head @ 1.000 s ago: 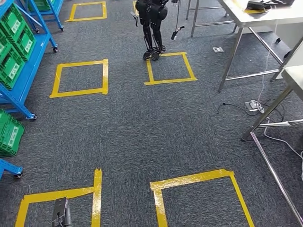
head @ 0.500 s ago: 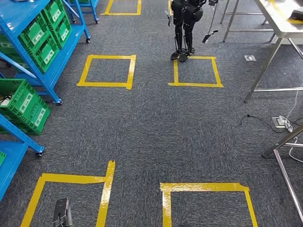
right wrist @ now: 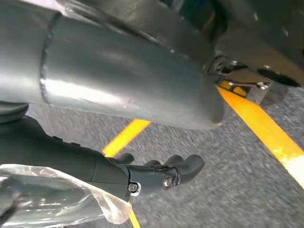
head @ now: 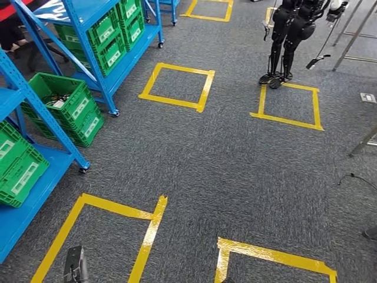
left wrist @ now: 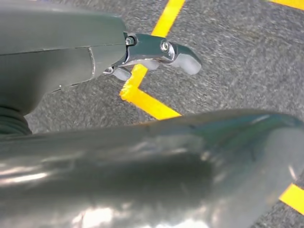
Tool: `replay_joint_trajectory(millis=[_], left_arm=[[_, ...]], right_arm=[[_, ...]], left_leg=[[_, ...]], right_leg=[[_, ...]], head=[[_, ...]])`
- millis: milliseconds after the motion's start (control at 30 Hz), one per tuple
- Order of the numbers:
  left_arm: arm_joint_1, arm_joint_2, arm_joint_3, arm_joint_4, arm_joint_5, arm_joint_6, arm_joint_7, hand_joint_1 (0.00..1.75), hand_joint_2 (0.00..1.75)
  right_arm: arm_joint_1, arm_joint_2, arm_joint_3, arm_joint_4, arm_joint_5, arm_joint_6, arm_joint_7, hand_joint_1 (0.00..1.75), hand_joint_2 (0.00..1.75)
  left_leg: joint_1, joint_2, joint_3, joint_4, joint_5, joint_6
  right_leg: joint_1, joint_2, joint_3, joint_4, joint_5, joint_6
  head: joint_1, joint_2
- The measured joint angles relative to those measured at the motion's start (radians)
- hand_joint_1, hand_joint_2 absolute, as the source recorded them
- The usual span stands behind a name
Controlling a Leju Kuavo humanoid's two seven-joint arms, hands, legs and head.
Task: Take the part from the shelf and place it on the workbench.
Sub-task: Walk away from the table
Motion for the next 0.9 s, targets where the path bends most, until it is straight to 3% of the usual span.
replay_joint_trajectory(millis=[33,100,167,233,300,333,367,400,467,533,600,633,700,767,800,833,867,900], left_arm=[[0.000,0.000,0.000,0.000,0.000,0.000,0.000,0.00,0.00],[0.003,0.001,0.000,0.000,0.000,0.000,0.000,0.00,0.00],[0.005,0.002,0.000,0.000,0.000,0.001,0.001,0.00,0.00],[0.002,0.001,0.000,0.000,0.000,0.001,0.001,0.00,0.00],[0.001,0.000,0.000,0.000,0.000,0.001,0.002,0.00,0.00],[0.002,0.000,0.000,0.000,0.000,0.001,0.003,0.00,0.00],[0.003,0.001,0.000,0.000,0.000,0.001,0.004,0.00,0.00],[0.004,0.001,0.000,0.000,0.000,0.002,0.005,0.00,0.00],[0.003,0.002,0.000,0.000,0.000,0.002,0.006,0.00,0.00],[0.000,0.001,0.000,0.000,0.000,0.002,0.006,0.00,0.00],[0.001,0.001,0.000,0.000,0.000,0.002,0.007,0.00,0.00],[0.003,0.002,0.000,0.000,0.000,0.002,0.008,0.00,0.00],[0.003,0.002,0.000,0.000,0.000,0.003,0.010,0.00,0.00],[-0.002,0.002,0.000,0.000,0.000,0.003,0.010,0.00,0.00],[-0.002,0.002,0.000,0.000,0.000,0.003,0.011,0.00,0.00],[-0.002,0.001,0.000,0.000,0.000,0.003,0.011,0.00,0.00],[-0.001,0.001,0.000,0.000,0.000,0.002,0.012,0.00,0.00],[0.000,0.000,0.000,0.000,0.000,0.002,0.013,0.00,0.00]], right_arm=[[0.000,0.000,0.000,0.000,0.000,0.000,0.000,0.00,0.00],[-0.001,0.000,0.001,0.000,0.001,0.000,0.002,0.00,0.00],[-0.002,0.000,0.003,0.000,0.001,0.000,0.002,0.00,0.00],[-0.002,0.000,0.005,0.000,0.002,0.000,0.001,0.00,0.00],[0.001,0.000,0.006,0.000,0.003,0.000,0.002,0.00,0.00],[0.001,0.000,0.006,0.000,0.004,0.000,0.002,0.00,0.00],[0.001,0.000,0.006,0.000,0.004,0.000,0.002,0.00,0.00],[0.001,0.000,0.006,0.000,0.004,0.001,0.002,0.00,0.00],[0.000,0.000,0.007,0.000,0.004,0.001,0.002,0.00,0.00],[-0.001,0.000,0.007,0.000,0.004,0.001,0.002,0.00,0.00],[-0.004,0.000,0.007,0.000,0.005,0.001,0.003,0.00,0.00],[-0.005,0.000,0.007,0.000,0.005,0.001,0.003,0.00,0.00],[-0.008,0.000,0.008,0.000,0.005,0.002,0.002,0.00,0.00],[-0.007,0.000,0.008,0.000,0.005,0.002,0.002,0.00,0.00],[-0.005,0.000,0.008,0.000,0.005,0.002,0.003,0.00,0.00],[-0.003,0.000,0.008,0.000,0.005,0.002,0.003,0.00,0.00],[-0.001,0.000,0.008,0.000,0.005,0.002,0.004,0.00,0.00],[0.000,0.000,0.008,0.000,0.005,0.002,0.005,0.00,0.00]], left_leg=[[0.003,-0.011,-0.005,0.000,0.003,-0.007],[0.007,-0.026,-0.010,0.001,0.005,-0.021],[0.004,0.015,-0.023,0.028,-0.014,-0.030],[0.003,0.075,-0.064,0.121,-0.066,-0.038],[0.009,0.091,-0.116,0.233,-0.112,-0.046],[0.012,0.094,-0.127,0.259,-0.113,-0.049],[0.015,0.097,-0.121,0.247,-0.096,-0.052],[0.017,0.105,-0.096,0.200,-0.065,-0.053],[0.013,0.146,-0.029,0.069,-0.011,-0.051],[0.006,0.173,0.003,0.002,-0.002,-0.040],[0.002,0.159,0.002,-0.002,-0.006,-0.026],[0.002,0.148,0.003,-0.005,-0.005,-0.020],[0.006,0.128,0.006,-0.011,-0.002,-0.007],[0.008,0.105,0.006,-0.011,-0.002,0.002],[0.007,0.092,0.006,-0.011,-0.002,0.005],[0.006,0.078,0.007,-0.011,-0.002,0.005],[0.006,0.064,0.008,-0.010,-0.002,0.005],[0.006,0.049,0.009,-0.010,-0.002,0.005]], right_leg=[[0.000,0.008,0.006,-0.007,-0.004,-0.001],[0.001,-0.012,0.012,-0.017,0.001,-0.007],[0.000,-0.040,0.020,-0.028,0.005,-0.017],[0.001,-0.072,0.027,-0.033,0.004,-0.024],[0.002,-0.105,0.029,-0.033,0.001,-0.027],[0.002,-0.120,0.030,-0.033,-0.001,-0.027],[0.002,-0.134,0.031,-0.033,-0.003,-0.026],[0.001,-0.146,0.034,-0.033,-0.006,-0.024],[0.004,-0.168,0.042,-0.031,-0.013,-0.016],[0.010,-0.188,0.046,-0.030,-0.020,-0.005],[0.011,-0.207,0.052,-0.032,-0.025,0.005],[0.010,-0.204,0.052,-0.028,-0.032,0.010],[0.006,-0.161,0.027,0.027,-0.068,0.020],[0.004,-0.110,-0.039,0.157,-0.126,0.022],[0.004,-0.100,-0.075,0.220,-0.146,0.022],[0.004,-0.096,-0.099,0.257,-0.148,0.021],[0.004,-0.093,-0.108,0.256,-0.130,0.020],[0.004,-0.089,-0.096,0.215,-0.094,0.018]], head=[[-0.001,0.000],[-0.001,0.000],[-0.005,0.000],[-0.010,0.000],[-0.012,0.000],[-0.012,0.000],[-0.013,0.000],[-0.013,0.000],[-0.014,0.000],[-0.014,0.000],[-0.013,0.000],[-0.012,0.000],[-0.009,0.000],[-0.006,0.000],[-0.006,0.000],[-0.006,0.000],[-0.006,0.000],[-0.006,0.000]])
